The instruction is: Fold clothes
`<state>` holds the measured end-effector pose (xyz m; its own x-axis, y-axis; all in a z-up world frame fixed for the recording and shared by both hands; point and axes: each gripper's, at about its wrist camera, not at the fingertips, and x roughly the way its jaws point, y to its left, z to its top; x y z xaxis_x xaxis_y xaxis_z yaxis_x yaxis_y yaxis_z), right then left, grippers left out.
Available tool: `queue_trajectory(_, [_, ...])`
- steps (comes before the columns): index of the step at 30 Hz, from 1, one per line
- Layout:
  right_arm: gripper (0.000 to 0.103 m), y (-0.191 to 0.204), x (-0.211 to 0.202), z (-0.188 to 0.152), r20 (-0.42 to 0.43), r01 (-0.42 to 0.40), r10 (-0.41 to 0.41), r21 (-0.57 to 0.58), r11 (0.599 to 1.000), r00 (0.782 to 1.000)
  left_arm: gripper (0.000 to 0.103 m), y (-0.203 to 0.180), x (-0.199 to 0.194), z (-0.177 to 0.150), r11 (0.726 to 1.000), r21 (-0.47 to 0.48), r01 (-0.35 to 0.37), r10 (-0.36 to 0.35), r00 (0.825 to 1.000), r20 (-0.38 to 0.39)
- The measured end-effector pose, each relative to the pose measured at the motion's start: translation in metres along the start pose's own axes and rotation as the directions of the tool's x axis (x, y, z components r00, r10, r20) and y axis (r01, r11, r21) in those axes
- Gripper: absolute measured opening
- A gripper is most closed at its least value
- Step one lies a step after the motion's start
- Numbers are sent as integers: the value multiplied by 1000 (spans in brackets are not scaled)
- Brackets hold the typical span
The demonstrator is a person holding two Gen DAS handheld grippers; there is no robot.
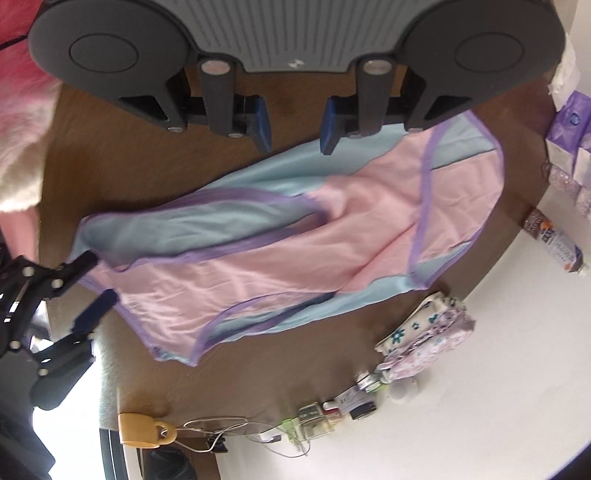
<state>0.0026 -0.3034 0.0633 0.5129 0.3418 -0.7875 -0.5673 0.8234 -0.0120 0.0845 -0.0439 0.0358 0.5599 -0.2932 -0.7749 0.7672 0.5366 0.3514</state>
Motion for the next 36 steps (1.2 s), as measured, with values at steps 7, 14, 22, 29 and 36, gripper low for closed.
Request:
queue_trajectory(7, [40, 41, 10, 3, 5, 195, -195, -29, 980, 981, 27, 39, 23, -19, 994, 83, -76, 77, 997, -5])
queue_trajectory(14, [45, 67, -2, 14, 10, 254, -254, -42, 966, 967, 28, 72, 37, -39, 976, 187, -110, 110, 994, 5])
queue_trajectory(22, [43, 95, 19, 18, -52, 345, -358, -171, 923, 932, 33, 78, 49, -48, 918, 362, -164, 154, 987, 55])
queue_trajectory(29, [13, 111, 28, 20, -81, 361, -403, -312, 879, 911, 33, 84, 51, -55, 869, 482, -111, 74, 993, 94])
queue_trajectory(36, [5, 117, 42, 6, -46, 419, -510, -510, 752, 859, 0, 77, 54, -57, 869, 491, -64, 44, 998, 52])
